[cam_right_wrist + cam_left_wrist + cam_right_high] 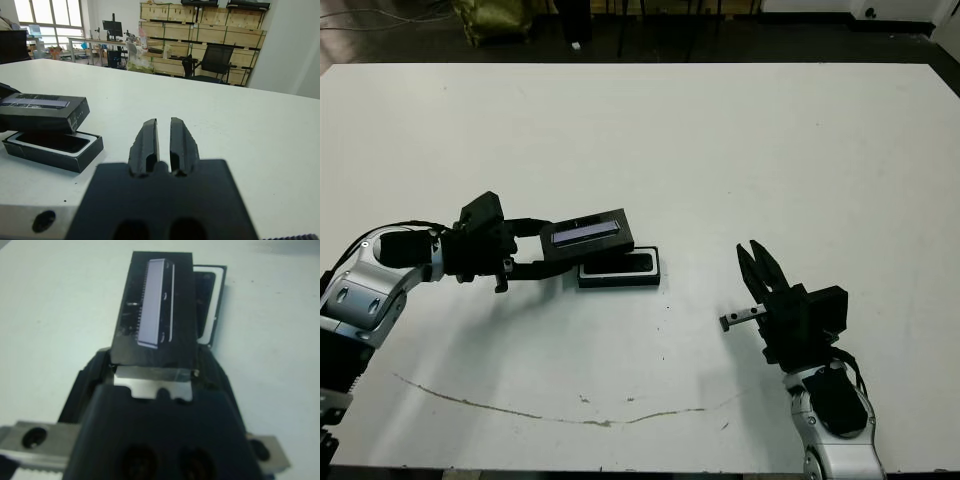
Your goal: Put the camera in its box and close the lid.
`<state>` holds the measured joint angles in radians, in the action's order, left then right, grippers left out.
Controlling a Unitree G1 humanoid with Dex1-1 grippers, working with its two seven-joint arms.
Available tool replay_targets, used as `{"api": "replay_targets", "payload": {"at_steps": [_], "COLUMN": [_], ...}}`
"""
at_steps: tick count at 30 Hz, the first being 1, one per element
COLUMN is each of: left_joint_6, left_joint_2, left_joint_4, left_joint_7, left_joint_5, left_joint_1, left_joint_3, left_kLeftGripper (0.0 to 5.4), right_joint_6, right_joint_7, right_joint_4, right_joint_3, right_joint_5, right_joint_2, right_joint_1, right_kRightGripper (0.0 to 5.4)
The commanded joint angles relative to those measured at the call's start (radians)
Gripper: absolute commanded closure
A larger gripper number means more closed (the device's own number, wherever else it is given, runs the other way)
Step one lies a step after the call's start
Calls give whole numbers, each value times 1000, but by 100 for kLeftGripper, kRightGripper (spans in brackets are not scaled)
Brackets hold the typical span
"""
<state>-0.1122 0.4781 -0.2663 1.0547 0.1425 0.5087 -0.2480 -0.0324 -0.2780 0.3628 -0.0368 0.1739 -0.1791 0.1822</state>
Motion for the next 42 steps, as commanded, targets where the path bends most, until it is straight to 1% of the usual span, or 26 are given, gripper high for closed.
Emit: {"api": "replay_targets", "payload": {"at_steps": [1, 3, 6, 8, 10, 12, 15, 17, 20, 23, 26, 29, 34, 38, 42], "left_joint_6": [20, 29, 32, 40, 18, -8, 8, 16, 21, 7, -5, 14, 59, 116, 119], "left_joint_2": [-2, -3, 0, 1, 6, 7, 5, 6, -6, -18, -29, -42, -59, -67, -60], "left_joint_4": [-38, -49, -57, -62, -61, -68, -77, -73, -87, -101, -102, -112, -141, -181, -200], "left_joint_7": [36, 56, 78, 97, 120, 156, 186, 187, 185, 184, 169, 152, 118, 109, 109], "left_joint_5": [-11, -11, -16, -16, -13, -3, -11, -27, -30, -31, -38, -47, -55, -55, -56], "left_joint_1": [11, 19, 31, 38, 47, 58, 66, 69, 73, 81, 79, 75, 70, 67, 71], "left_joint_3": [-15, -18, -23, -24, -29, -35, -44, -53, -56, -64, -69, -72, -64, -57, -52], "left_kLeftGripper": [318, 318, 318, 318, 318, 318, 318, 318, 318, 318, 318, 318, 318, 318, 318], "right_joint_6": [21, 20, -2, 13, 28, 24, 23, 35, 44, 67, 50, 27, 39, 19, 38], "right_joint_7": [-2, -1, -8, -4, 4, 3, 0, -3, -5, -1, -13, -23, -19, -28, -21], "right_joint_4": [-7, -6, -17, -9, 2, 4, 5, 14, 24, 39, 28, 13, 22, 6, 16], "right_joint_3": [-6, -4, -2, -2, 0, 1, 2, 0, -2, -5, -10, -12, -12, -15, -14], "right_joint_5": [9, 5, 2, 5, 0, -6, -5, 8, 11, 13, 20, 18, 11, 13, 15], "right_joint_2": [-7, -8, -9, -8, -8, -10, -10, -10, -14, -19, -22, -24, -23, -25, -23], "right_joint_1": [13, 12, 8, 8, 9, 7, 4, 5, 5, 8, 10, 11, 16, 12, 16], "right_kRightGripper": [540, 540, 540, 540, 540, 540, 540, 540, 540, 540, 540, 540, 540, 540, 540]}}
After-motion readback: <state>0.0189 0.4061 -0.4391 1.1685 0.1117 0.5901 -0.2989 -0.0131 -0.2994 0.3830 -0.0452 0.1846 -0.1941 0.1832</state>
